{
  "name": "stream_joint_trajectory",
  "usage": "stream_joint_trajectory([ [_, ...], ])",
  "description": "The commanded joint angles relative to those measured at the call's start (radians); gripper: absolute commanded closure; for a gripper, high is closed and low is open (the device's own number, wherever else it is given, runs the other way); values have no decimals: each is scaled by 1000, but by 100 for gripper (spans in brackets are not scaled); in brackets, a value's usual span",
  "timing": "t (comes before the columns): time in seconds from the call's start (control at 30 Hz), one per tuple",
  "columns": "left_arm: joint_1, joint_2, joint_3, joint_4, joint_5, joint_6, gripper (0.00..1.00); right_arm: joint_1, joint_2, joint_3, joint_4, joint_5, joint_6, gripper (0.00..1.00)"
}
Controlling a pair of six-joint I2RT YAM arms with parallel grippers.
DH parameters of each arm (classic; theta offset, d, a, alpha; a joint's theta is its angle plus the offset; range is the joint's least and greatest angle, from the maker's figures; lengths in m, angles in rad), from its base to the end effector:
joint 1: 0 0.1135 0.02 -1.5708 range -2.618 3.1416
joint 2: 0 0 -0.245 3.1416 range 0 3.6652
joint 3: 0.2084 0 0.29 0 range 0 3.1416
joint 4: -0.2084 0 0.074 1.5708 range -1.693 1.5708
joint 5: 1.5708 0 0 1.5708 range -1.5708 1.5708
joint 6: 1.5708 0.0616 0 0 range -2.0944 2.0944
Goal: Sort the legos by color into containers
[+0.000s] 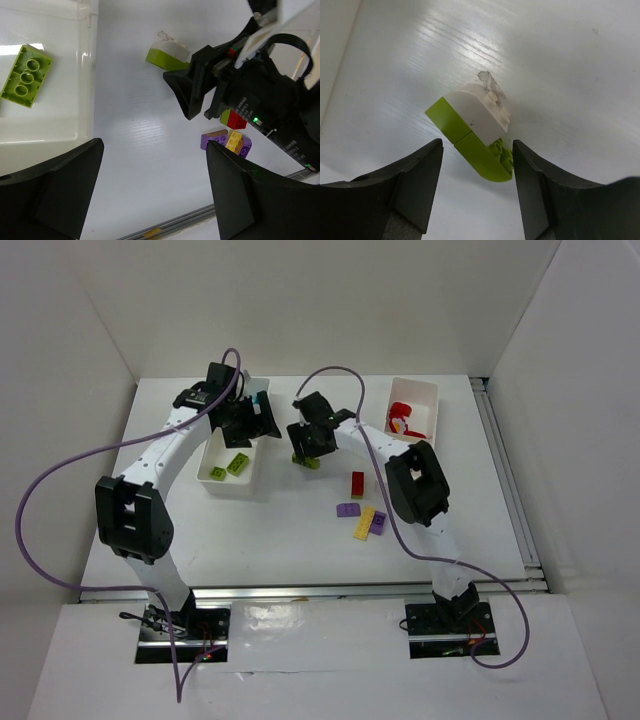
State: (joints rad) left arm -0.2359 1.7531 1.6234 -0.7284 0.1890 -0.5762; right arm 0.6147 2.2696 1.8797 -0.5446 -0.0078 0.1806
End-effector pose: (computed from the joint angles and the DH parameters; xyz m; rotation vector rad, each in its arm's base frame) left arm 0.4265 -0.1144 0.2755 -0.3359 2.4753 -0.5844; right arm 0.4437 0.3138 0.1397 -0.5497 2.4775 0.3328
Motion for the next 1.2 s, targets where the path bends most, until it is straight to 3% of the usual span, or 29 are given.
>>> stream_joint_trajectory([
  [0.0, 1, 11, 33, 20, 17, 16, 6, -4, 34, 38, -44, -21, -49, 36],
  [0.17, 10, 23, 62, 1, 17, 16, 6, -4, 44, 23, -44, -31, -58, 48],
  [0.3, 20, 45, 84, -8, 35, 16, 6, -4, 33, -7, -17, -18, -49, 65],
  [0.37, 20, 54, 95, -8, 58, 16, 6, -4, 19, -7, -17, -9, -37, 81],
  [0.47, 29, 54, 95, -8, 148, 16, 6, -29, -66, -69, 24, -35, -3, 90],
  [0.63, 50, 63, 60, 67, 383, -5, 3, -79, -373, -377, 211, -133, 7, 90],
  [0.67, 50, 72, 49, 113, 482, -19, 3, -79, -412, -414, 227, -144, 7, 90],
  [0.8, 34, 105, 3, 196, 622, -42, 3, -90, -556, -525, 258, -184, 7, 90],
  [0.97, -49, 164, 21, 218, 652, -51, 3, -90, -668, -573, 279, -207, 16, 90],
  [1.17, -72, 174, -48, 381, 713, -148, 3, -90, -687, -573, 279, -231, 36, 90],
])
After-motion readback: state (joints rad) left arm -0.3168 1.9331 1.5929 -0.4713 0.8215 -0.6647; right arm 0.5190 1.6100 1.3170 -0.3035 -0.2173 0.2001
